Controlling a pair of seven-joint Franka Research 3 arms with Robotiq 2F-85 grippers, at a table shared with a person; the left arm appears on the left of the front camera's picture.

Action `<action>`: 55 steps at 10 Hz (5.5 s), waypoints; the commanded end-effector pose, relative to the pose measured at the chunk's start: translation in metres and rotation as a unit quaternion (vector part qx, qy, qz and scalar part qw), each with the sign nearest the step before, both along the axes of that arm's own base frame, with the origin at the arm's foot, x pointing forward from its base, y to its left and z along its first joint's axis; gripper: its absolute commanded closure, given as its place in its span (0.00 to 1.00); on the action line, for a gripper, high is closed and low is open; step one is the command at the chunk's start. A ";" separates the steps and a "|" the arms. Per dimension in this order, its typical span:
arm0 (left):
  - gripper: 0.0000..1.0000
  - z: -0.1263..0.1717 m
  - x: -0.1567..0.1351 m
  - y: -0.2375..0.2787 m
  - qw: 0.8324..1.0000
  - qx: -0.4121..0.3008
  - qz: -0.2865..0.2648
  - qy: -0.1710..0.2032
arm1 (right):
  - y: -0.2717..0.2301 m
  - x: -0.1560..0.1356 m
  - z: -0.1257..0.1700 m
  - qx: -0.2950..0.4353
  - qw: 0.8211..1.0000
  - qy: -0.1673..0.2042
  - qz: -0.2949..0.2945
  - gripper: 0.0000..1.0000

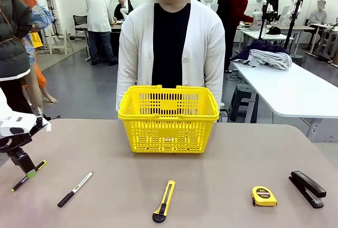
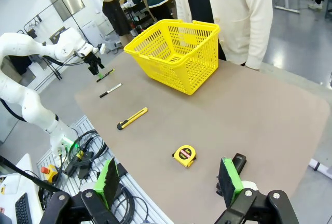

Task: Place the items the person wants into the basket.
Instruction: Pick up the item the person points to and place it in the Market Basket.

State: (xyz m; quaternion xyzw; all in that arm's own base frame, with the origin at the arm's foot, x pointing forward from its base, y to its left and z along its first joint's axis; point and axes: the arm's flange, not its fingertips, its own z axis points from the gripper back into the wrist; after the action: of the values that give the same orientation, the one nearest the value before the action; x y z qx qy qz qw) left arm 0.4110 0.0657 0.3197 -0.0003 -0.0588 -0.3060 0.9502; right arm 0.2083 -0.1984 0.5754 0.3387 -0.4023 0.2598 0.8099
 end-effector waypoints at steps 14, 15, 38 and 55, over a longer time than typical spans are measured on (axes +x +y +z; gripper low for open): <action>0.86 -0.018 0.002 -0.013 1.000 -0.003 0.017 -0.003 | 0.001 0.002 0.001 0.006 1.000 -0.008 0.005 0.00; 0.95 -0.018 0.003 -0.014 1.000 -0.002 0.017 -0.001 | 0.001 0.002 0.001 0.006 1.000 -0.008 0.005 0.00; 1.00 0.304 -0.058 -0.029 0.982 0.047 -0.181 -0.034 | 0.001 0.002 0.001 0.006 1.000 -0.008 0.005 0.00; 0.89 0.291 0.186 -0.399 0.877 0.068 -0.476 0.001 | 0.001 0.002 0.001 0.006 1.000 -0.008 0.005 0.00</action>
State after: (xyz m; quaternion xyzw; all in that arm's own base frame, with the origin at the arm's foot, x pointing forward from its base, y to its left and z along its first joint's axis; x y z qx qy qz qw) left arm 0.5775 -0.3223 0.6004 0.0446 -0.0219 -0.7193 0.6930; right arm 0.2086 -0.1980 0.5757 0.3386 -0.4004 0.2604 0.8107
